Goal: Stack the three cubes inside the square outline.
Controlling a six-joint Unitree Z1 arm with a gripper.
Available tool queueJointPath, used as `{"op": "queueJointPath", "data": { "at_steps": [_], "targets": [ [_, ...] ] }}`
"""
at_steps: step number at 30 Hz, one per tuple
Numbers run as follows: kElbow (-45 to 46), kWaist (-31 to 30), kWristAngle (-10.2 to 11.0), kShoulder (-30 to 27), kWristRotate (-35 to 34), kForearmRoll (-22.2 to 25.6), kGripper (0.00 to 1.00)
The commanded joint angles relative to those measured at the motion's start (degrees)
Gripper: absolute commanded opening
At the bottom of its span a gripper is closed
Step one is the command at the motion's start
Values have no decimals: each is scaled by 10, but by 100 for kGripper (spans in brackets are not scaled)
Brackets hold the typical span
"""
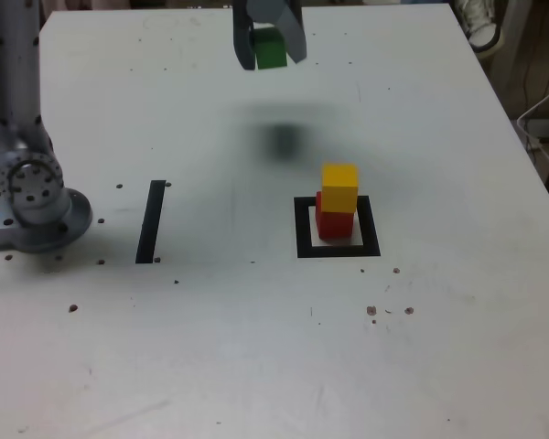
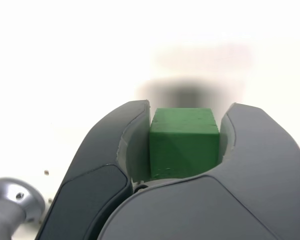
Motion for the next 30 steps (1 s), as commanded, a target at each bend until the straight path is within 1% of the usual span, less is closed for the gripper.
{"op": "queueJointPath", "data": {
  "at_steps": [1,5,11,17,20,23,26,30],
  "targets": [
    [0,-35,1,-17,-25,17,40],
    [-4,-93,-4,-27,-72,44,40],
    [-20,-189,-7,-27,-145,81,40],
    [-49,-257,-7,-23,-206,114,40],
    [-67,-281,-8,-16,-228,128,40],
    [-77,-295,-15,-7,-242,134,40],
    [-81,-302,-23,5,-250,133,40],
    [-91,-311,-25,23,-258,128,40]
  ]
}}
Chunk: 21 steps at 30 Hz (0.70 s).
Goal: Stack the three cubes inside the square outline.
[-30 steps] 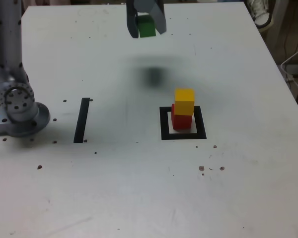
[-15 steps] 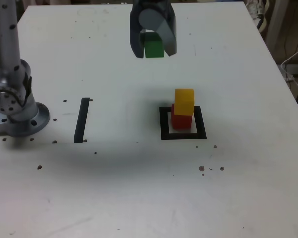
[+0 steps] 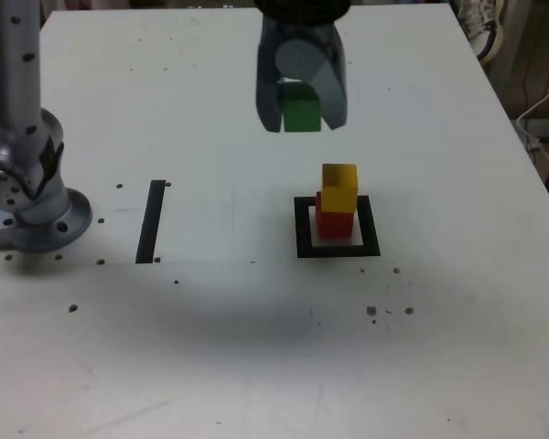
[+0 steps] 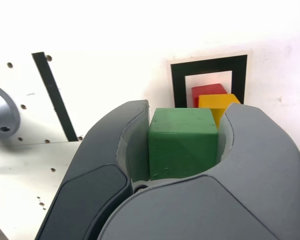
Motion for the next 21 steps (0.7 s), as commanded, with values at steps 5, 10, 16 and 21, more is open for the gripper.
{"op": "queueJointPath", "data": {
  "at_steps": [5,10,16,21],
  "targets": [
    [-16,-22,1,18,-23,-11,40],
    [-17,-37,0,29,-40,-13,40],
    [-16,-65,6,44,-68,-9,40],
    [-17,-80,9,60,-84,-11,40]
  ]
}}
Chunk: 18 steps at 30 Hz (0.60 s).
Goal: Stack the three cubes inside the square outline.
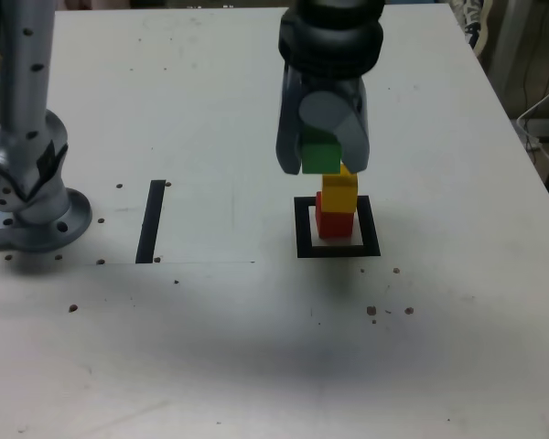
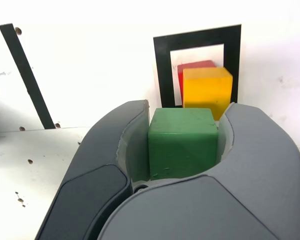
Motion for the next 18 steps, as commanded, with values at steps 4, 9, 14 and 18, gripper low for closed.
{"op": "queueJointPath", "data": {
  "at_steps": [4,9,14,18],
  "targets": [
    [-4,-1,7,13,-5,-3,40],
    [-7,4,15,18,-1,-5,40],
    [-10,9,20,21,3,-7,40],
    [-14,11,18,22,6,-7,40]
  ]
}}
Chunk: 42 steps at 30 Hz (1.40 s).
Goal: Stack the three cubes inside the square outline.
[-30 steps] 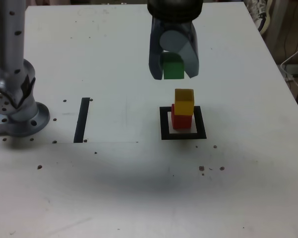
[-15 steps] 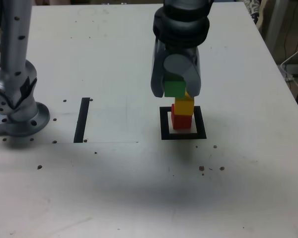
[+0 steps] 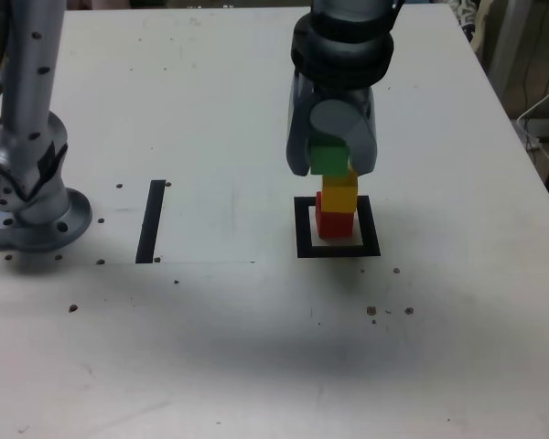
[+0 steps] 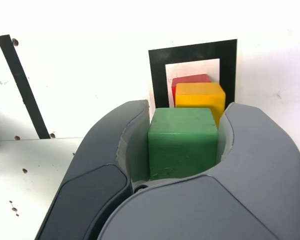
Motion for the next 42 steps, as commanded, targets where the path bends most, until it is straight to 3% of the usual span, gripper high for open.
{"op": "queueJointPath", "data": {
  "at_steps": [1,27,32,39,42],
  "targets": [
    [-4,1,-1,3,3,-2,40],
    [14,14,-12,20,16,-29,43],
    [14,15,-17,19,22,-29,57],
    [15,15,-16,17,29,-27,96],
    [15,17,-15,15,29,-24,99]
  ]
}}
